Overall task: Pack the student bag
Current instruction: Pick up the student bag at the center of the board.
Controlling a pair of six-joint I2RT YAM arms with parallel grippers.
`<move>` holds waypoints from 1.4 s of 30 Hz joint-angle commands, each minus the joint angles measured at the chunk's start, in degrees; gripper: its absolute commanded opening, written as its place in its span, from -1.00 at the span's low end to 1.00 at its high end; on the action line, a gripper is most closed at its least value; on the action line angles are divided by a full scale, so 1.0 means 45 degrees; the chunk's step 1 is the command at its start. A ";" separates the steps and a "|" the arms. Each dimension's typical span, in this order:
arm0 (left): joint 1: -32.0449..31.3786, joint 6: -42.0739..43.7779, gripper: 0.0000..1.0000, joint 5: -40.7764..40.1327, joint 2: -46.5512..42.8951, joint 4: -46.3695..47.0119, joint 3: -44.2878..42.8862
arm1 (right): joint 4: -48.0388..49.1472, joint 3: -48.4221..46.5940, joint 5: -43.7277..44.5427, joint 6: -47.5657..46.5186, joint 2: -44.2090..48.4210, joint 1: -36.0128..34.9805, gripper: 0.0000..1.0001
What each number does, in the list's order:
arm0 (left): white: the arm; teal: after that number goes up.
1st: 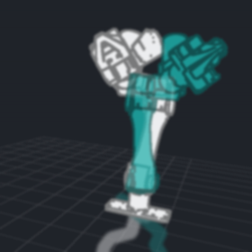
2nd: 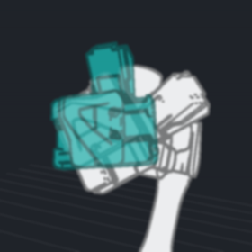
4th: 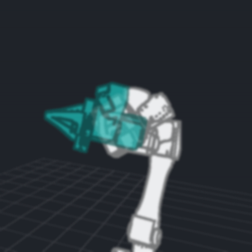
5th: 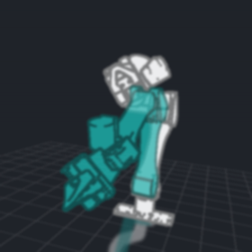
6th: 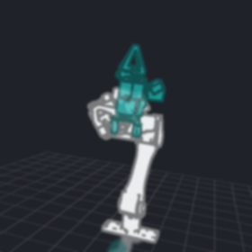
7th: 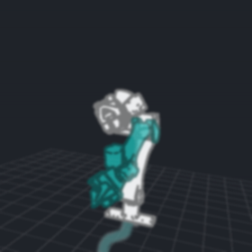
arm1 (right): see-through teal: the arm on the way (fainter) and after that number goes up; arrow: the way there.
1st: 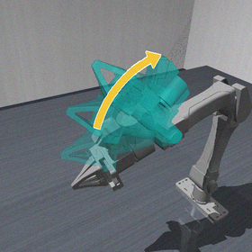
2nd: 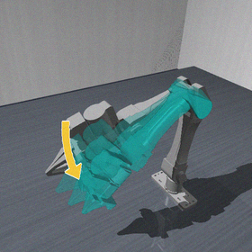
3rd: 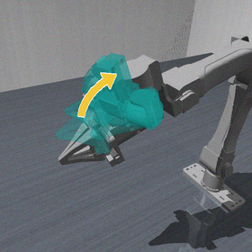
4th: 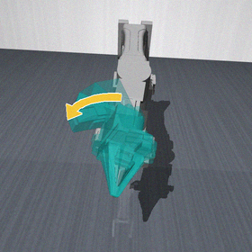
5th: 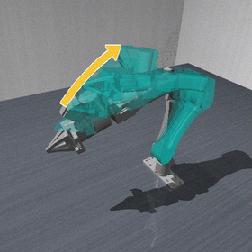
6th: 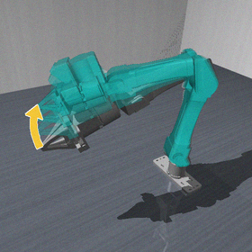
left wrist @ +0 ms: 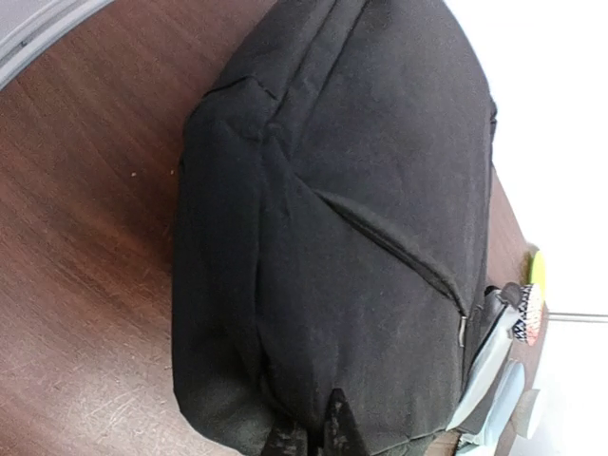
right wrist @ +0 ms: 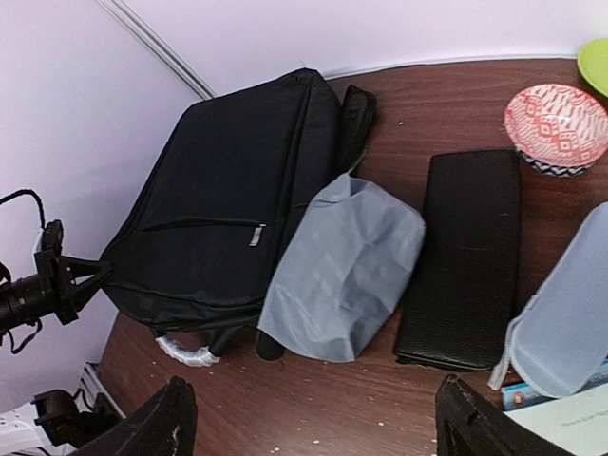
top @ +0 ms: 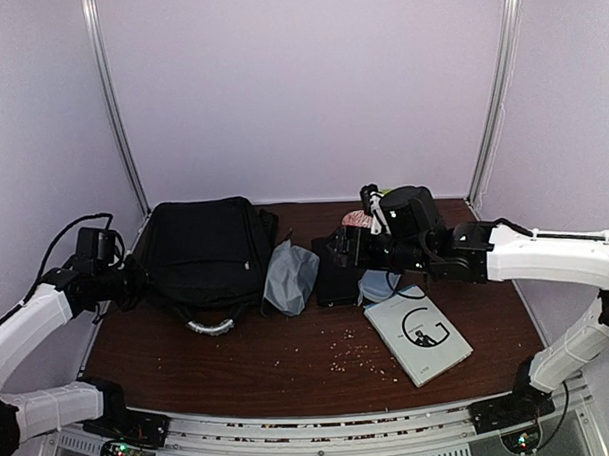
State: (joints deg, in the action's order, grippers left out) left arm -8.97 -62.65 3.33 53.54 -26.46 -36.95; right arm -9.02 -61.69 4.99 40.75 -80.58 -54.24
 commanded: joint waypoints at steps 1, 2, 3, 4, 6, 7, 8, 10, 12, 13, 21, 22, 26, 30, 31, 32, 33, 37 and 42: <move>-0.0113 -0.0031 -1.00 0.0555 -0.0634 0.0292 -0.0631 | 0.0959 -0.1155 -0.1309 0.1493 -0.1284 -0.0294 0.70; -0.0110 -0.0031 -1.00 0.0630 -0.0768 0.0225 -0.0629 | 0.1048 -0.1447 -0.1504 0.1701 -0.1639 -0.0384 0.67; -0.0115 -0.0023 -1.00 0.0667 -0.0912 0.0119 -0.0621 | 0.1166 -0.1740 -0.1704 0.1967 -0.2047 -0.0500 0.65; -0.0115 -0.0027 -1.00 0.0681 -0.1105 0.0015 -0.0610 | 0.1240 -0.2033 -0.1860 0.2129 -0.2464 -0.0630 0.63; -0.0114 0.0026 -1.00 0.0707 -0.1513 -0.0248 -0.0601 | 0.1274 -0.2655 -0.2043 0.2335 -0.3287 -0.0899 0.60; -0.0115 0.0098 -1.00 0.0705 -0.1747 -0.0409 -0.0613 | 0.1268 -0.2965 -0.2139 0.2488 -0.3659 -0.1033 0.59; -0.0111 0.0181 -1.00 0.0650 -0.1952 -0.0646 -0.0643 | 0.1223 -0.3263 -0.2181 0.2604 -0.4082 -0.1141 0.58; -0.0115 0.0407 -1.00 0.0448 -0.2411 -0.1166 -0.0691 | 0.1180 -0.3707 -0.2148 0.2920 -0.4809 -0.1227 0.54; -0.0114 0.0638 -1.00 0.0144 -0.2972 -0.1637 -0.0607 | 0.1380 -0.4094 -0.2128 0.3229 -0.5413 -0.1247 0.50; -0.0113 0.0702 -1.00 -0.0020 -0.3179 -0.1847 -0.0466 | 0.1362 -0.4373 -0.2133 0.3305 -0.5861 -0.1233 0.49; -0.0115 0.0994 -1.00 -0.0308 -0.4083 -0.2429 0.0557 | 0.0404 -0.6641 -0.2243 0.3523 -0.8136 -0.1248 0.36; -0.0106 0.1079 -1.00 -0.0352 -0.4146 -0.2500 0.0574 | 0.0402 -0.6776 -0.2357 0.3608 -0.8316 -0.1248 0.34; -0.0110 0.1411 -1.00 -0.0657 -0.4379 -0.2912 0.0521 | 0.0238 -0.7267 -0.2548 0.3955 -0.8865 -0.1258 0.22; -0.0115 0.1486 -1.00 -0.0751 -0.4537 -0.3022 0.0678 | -0.0348 -0.7942 -0.2502 0.4003 -0.9288 -0.1249 0.08; -0.0115 0.1497 -1.00 -0.0776 -0.4559 -0.3009 0.0721 | -0.0439 -0.8069 -0.2412 0.3983 -0.9380 -0.1243 0.08; -0.0116 0.1508 -1.00 -0.0784 -0.4571 -0.3049 0.0746 | -0.0479 -0.8164 -0.2281 0.3975 -0.9453 -0.1220 0.08; -0.0116 0.1524 -1.00 -0.0854 -0.4600 -0.3110 0.0759 | -0.0550 -0.8302 -0.2162 0.3947 -0.9538 -0.1188 0.08; -0.0116 0.1625 -1.00 -0.1229 -0.4835 -0.3665 0.0562 | -0.1516 -0.9657 -0.2027 0.3624 -1.0436 -0.0885 0.15; -0.0115 0.1824 -1.00 -0.1792 -0.5340 -0.4575 0.0143 | -0.2082 -1.0809 -0.2173 0.3272 -1.1174 -0.0517 0.24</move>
State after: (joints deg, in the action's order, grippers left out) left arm -9.13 -56.71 -0.99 31.79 -46.61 -33.43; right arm -14.37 -106.52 -5.54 57.43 -128.44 -58.13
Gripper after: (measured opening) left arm 0.010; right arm 0.605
